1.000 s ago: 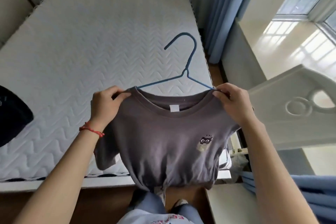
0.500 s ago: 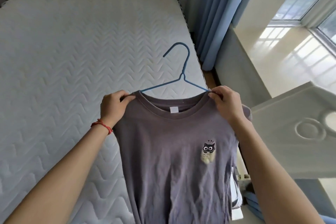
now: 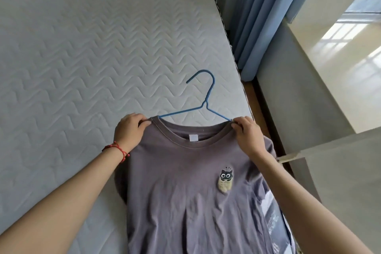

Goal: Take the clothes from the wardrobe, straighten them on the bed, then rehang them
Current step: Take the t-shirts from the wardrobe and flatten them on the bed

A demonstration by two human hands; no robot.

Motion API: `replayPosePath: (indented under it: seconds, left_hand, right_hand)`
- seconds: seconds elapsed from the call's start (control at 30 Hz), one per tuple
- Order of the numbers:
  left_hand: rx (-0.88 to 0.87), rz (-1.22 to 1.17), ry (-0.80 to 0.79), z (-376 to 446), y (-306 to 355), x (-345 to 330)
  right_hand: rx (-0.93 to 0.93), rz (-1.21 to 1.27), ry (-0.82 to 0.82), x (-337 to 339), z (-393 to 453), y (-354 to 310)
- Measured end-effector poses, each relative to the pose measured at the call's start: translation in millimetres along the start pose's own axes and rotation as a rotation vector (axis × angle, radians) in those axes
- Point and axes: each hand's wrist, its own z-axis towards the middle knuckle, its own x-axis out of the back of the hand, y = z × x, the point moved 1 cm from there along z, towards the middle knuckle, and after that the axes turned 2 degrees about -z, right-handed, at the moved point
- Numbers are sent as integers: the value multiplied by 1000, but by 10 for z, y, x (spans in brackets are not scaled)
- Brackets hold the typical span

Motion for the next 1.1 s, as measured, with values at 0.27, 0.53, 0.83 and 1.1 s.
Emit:
replayPosePath:
  seconds: [0.27, 0.53, 0.83, 1.1]
  left_hand:
    - [59, 125, 125, 396, -459, -850]
    - [-37, 157, -159, -599, -389, -1729]
    - [-19, 355, -438, -1423, -192, -2465]
    - [-49, 458, -427, -1481, -326, -2619]
  right_hand:
    - [-28, -43, 34, -873, 540, 367]
    - [-97, -113, -4, -1061, -130, 955]
    - [-304, -283, -37, -903, -322, 1792]
    - [-160, -556, -252, -1041, -75, 2085]
